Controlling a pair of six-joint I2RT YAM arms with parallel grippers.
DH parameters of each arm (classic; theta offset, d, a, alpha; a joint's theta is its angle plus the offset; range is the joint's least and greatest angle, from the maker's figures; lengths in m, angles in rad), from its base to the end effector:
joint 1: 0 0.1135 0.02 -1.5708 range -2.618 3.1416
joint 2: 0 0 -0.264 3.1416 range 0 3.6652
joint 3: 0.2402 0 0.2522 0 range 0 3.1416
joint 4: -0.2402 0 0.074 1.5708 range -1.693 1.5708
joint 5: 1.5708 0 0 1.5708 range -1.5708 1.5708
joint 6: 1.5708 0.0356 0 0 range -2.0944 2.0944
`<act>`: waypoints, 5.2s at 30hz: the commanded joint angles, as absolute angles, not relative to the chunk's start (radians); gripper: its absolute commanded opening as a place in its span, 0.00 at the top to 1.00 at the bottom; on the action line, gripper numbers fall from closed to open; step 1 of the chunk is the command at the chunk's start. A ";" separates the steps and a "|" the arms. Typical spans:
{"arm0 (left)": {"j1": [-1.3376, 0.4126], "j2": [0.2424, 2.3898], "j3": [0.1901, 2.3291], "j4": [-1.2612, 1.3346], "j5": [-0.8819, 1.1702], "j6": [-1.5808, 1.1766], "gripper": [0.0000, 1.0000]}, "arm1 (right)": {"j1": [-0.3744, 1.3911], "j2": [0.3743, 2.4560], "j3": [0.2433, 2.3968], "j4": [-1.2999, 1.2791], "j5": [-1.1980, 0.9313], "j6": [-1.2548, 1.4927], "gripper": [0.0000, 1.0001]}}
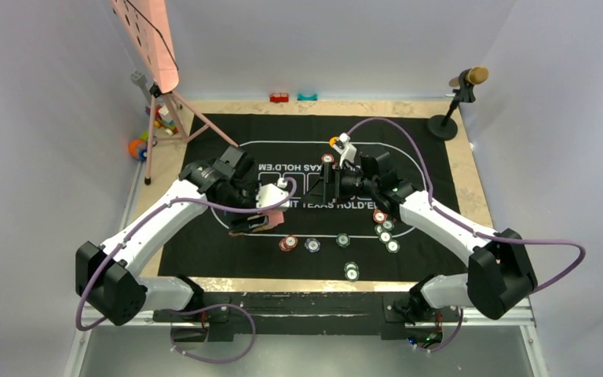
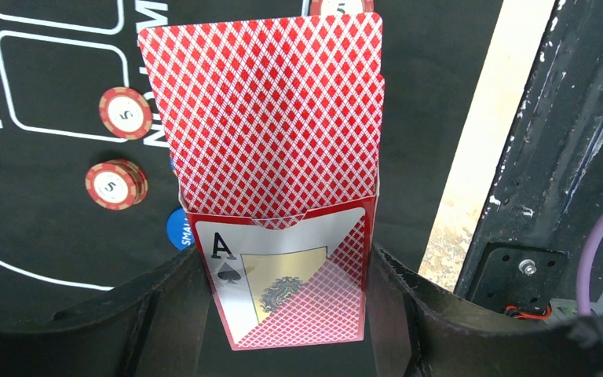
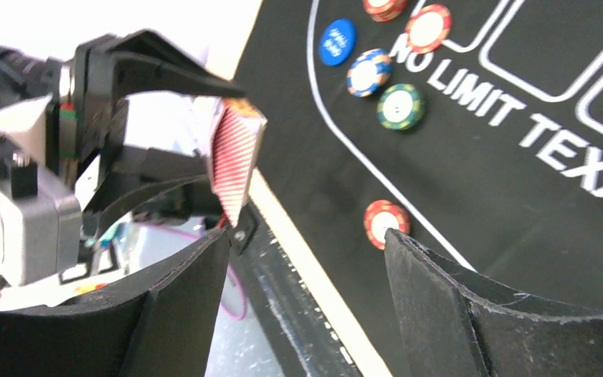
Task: Distribute texas hold em gaming equipment
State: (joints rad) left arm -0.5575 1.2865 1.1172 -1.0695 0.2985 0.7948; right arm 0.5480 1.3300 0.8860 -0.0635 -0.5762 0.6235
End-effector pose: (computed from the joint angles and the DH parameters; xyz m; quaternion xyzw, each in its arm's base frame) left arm 0.1919 -0.1320 0.2826 0.6295 0.7453 -0.1263 0.1796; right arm 0.2415 0.1701 0.2684 -0.1127 0.8313 0.4728 0.2696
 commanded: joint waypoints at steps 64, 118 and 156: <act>-0.428 1.220 1.170 -0.822 0.553 0.518 0.00 | 0.676 1.651 0.961 0.543 -0.815 0.935 0.81; -0.379 1.138 1.050 -0.895 0.647 0.627 0.60 | 0.674 1.684 1.016 0.537 -0.811 1.053 0.50; -0.365 1.218 1.074 -0.860 0.505 0.573 0.50 | 0.672 1.734 1.136 0.250 -0.840 0.852 0.61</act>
State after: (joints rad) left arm -0.3798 1.2079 1.0512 -0.8982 0.4820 0.5617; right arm 0.6720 1.7256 1.0885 0.3054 -0.8295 0.9081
